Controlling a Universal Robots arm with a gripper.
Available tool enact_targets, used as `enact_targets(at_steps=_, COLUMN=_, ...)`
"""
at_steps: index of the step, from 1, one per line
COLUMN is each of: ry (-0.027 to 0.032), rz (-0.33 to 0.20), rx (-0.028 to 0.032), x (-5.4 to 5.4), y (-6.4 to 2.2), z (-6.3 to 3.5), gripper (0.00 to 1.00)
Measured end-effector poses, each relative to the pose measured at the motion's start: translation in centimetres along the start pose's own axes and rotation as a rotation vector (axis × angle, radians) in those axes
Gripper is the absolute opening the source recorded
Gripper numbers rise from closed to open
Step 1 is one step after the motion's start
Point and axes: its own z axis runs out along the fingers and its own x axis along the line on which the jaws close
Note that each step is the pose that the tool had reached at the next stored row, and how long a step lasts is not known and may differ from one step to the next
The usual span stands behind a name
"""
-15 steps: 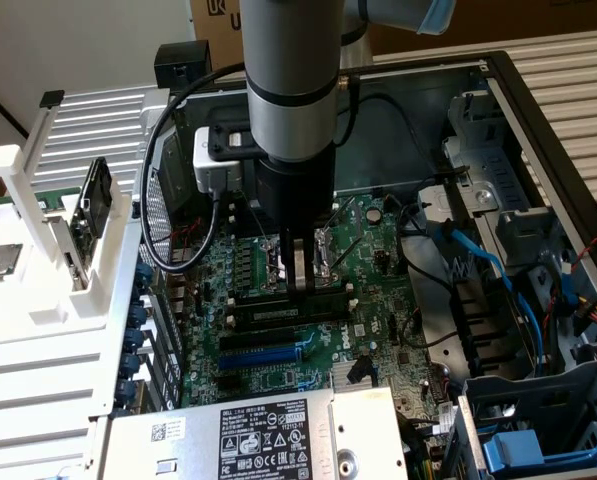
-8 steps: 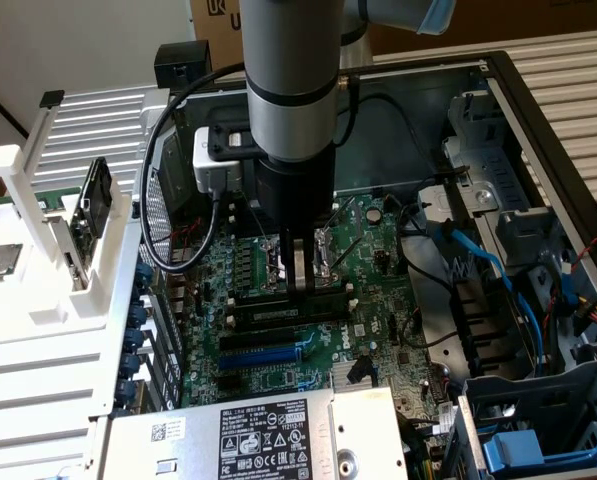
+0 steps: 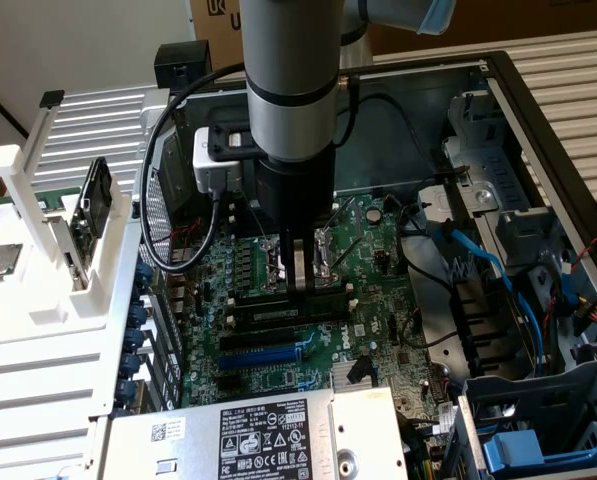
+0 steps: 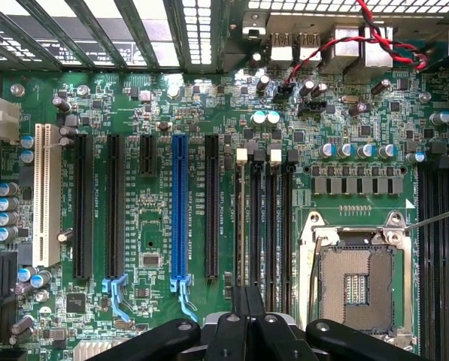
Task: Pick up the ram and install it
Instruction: 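Press down the ram until it locks into place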
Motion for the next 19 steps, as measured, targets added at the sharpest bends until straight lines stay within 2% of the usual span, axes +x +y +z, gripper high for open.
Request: enact_targets(at_steps=19, ry=0.0, rz=0.0, rx=0.0, x=0.01, y=0.07, z=0.09, gripper=0.1)
